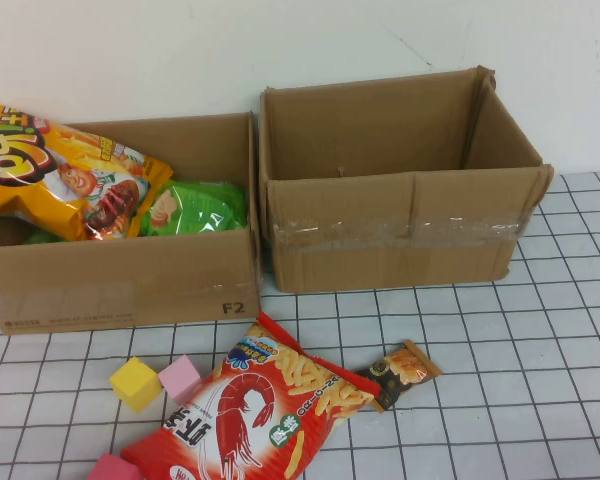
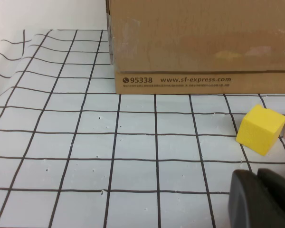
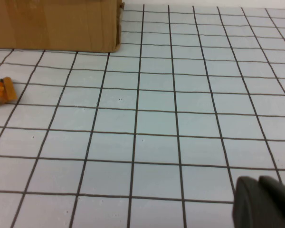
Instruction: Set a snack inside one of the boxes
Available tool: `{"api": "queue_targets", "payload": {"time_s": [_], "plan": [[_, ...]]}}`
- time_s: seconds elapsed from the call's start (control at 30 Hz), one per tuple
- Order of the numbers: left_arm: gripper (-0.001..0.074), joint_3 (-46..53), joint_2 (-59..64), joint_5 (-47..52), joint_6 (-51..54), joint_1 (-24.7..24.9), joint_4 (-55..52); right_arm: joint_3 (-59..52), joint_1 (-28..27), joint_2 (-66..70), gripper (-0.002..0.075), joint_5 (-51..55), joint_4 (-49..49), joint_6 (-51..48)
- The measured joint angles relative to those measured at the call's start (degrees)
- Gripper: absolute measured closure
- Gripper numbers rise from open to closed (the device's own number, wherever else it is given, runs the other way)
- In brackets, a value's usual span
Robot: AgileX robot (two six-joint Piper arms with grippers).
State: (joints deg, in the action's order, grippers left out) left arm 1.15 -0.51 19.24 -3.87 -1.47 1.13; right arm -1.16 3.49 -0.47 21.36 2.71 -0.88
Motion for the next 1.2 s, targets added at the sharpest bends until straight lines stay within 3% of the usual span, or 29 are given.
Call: {"api": "queue_targets", "payload": {"time_s": [1.2], "plan": [[0.0738,0.00,0.00,0.00,0.00,0.00,0.79,0.00,0.00,-0.09,0.0727,0.00,0.73,0.00]]}}
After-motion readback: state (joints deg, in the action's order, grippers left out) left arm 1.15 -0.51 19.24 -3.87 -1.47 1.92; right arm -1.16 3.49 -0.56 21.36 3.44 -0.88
